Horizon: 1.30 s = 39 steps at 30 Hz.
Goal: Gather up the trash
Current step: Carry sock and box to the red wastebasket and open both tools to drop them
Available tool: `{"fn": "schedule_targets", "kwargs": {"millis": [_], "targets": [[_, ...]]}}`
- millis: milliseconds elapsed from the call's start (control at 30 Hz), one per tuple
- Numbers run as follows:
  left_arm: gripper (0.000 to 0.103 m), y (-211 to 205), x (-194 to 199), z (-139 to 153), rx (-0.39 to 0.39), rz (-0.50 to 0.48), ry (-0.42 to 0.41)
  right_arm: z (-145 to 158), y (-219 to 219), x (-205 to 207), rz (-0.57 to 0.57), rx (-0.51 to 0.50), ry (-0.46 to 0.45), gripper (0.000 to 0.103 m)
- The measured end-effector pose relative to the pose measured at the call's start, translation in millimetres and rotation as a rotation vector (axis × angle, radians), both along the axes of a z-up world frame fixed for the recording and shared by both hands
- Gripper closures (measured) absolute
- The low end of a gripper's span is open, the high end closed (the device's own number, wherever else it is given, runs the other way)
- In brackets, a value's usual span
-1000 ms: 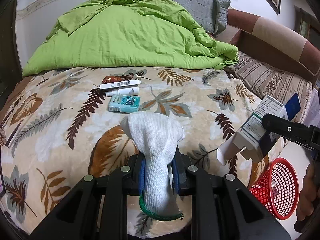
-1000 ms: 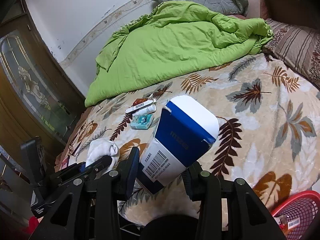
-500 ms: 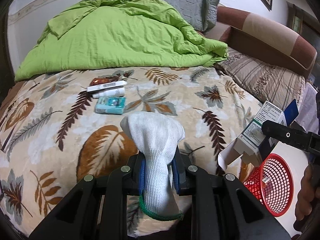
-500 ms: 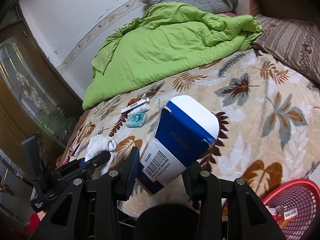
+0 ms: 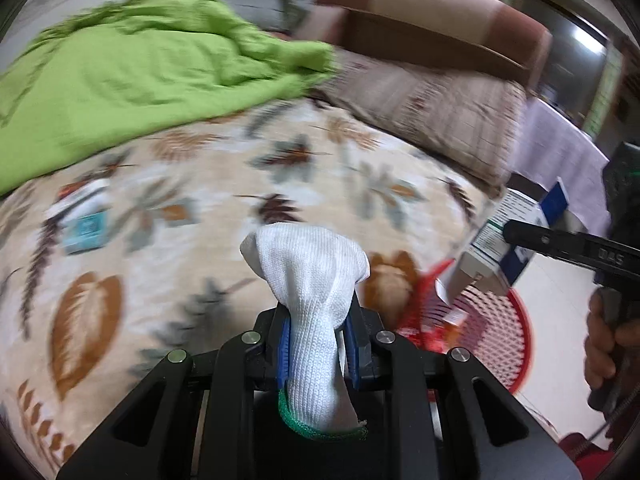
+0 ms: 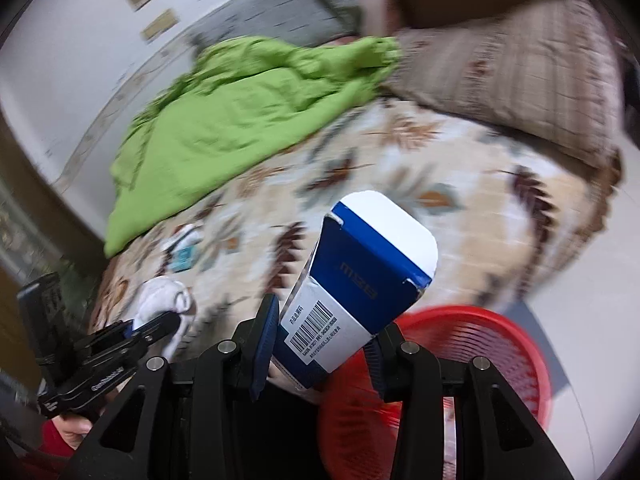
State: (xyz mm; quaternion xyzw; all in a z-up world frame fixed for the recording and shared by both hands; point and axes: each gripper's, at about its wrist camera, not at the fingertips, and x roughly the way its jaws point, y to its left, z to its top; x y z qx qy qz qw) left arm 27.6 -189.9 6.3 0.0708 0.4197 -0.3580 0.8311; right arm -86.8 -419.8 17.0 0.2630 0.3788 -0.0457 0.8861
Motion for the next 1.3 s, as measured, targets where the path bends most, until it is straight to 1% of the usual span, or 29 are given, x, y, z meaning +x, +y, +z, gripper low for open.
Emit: {"fn": "schedule_targets", "kwargs": {"millis": [100, 267, 333, 400, 433, 467, 500, 533, 567, 667, 833, 900, 933, 1000, 1067, 1133, 1300], "targets": [[0.082, -29.5, -10.2, -2.9, -0.009, -0.102, 0.045, 0.7, -21.6, -22.5, -0.050, -0.014, 0.030, 0.060], [0.082, -73.9, -36.1, -8.6, 0.006, -0.255, 0.086, -0.8, -35.5, -43.3, -0.065, -0.034, 0.072, 0.060], [0.082, -89.7, -44.6, -12.7, 0.009, -0.308, 0.110, -4.4, -36.6, -46.8, -0.066, -0.040, 0.089, 0.058], [0.081, -100.0, -51.5, -16.6, 0.013, -0.343, 0.133, -11.2, -37.8, -46.6, -0.062, -0.040, 0.124, 0.054], [0.075, -105.2, -55.3, -19.1, 0.023, -0.362, 0.136, -14.8, -38.1, -45.9, -0.057, -0.043, 0.144, 0.053], [0.064, -108.4, -58.8, -20.3, 0.030, -0.373, 0.131, -17.4, -38.5, -45.5, -0.063, -0.055, 0.162, 0.051], [0.057, -110.1, -60.9, -21.1, 0.034, -0.378, 0.127, -19.4, -38.9, -45.3, -0.074, -0.067, 0.176, 0.049], [0.044, -110.5, -61.9, -21.3, 0.032, -0.377, 0.126, -20.6, -40.3, -45.6, -0.086, -0.076, 0.188, 0.049], [0.042, -109.6, -62.3, -20.4, 0.026, -0.374, 0.121, -21.0, -42.2, -46.5, -0.093, -0.075, 0.192, 0.049], [0.042, -104.8, -58.2, -17.0, 0.013, -0.353, 0.116, -18.4, -46.9, -46.2, -0.100, -0.066, 0.184, 0.049], [0.042, -88.3, -43.2, -13.5, -0.016, -0.294, 0.136, -16.1, -42.2, -39.4, -0.069, -0.066, 0.187, 0.048], [0.042, -80.3, -36.9, -11.4, -0.031, -0.269, 0.142, -19.8, -37.7, -36.7, -0.051, -0.088, 0.216, 0.048], [0.042, -76.6, -35.1, -10.2, -0.037, -0.260, 0.145, -22.3, -36.1, -35.5, -0.041, -0.090, 0.229, 0.047], [0.042, -69.6, -29.6, -8.9, -0.050, -0.240, 0.150, -31.1, -34.6, -32.3, -0.015, -0.075, 0.273, 0.042], [0.042, -62.8, -24.6, -8.0, -0.059, -0.221, 0.152, -37.7, -34.1, -31.9, -0.015, -0.080, 0.309, 0.041], [0.042, -56.9, -20.3, -7.2, -0.068, -0.204, 0.153, -36.5, -35.8, -33.6, -0.030, -0.089, 0.304, 0.038], [0.042, -42.1, -10.3, -6.1, -0.086, -0.161, 0.156, -21.2, -31.6, -30.1, -0.011, -0.053, 0.226, 0.038]]}}
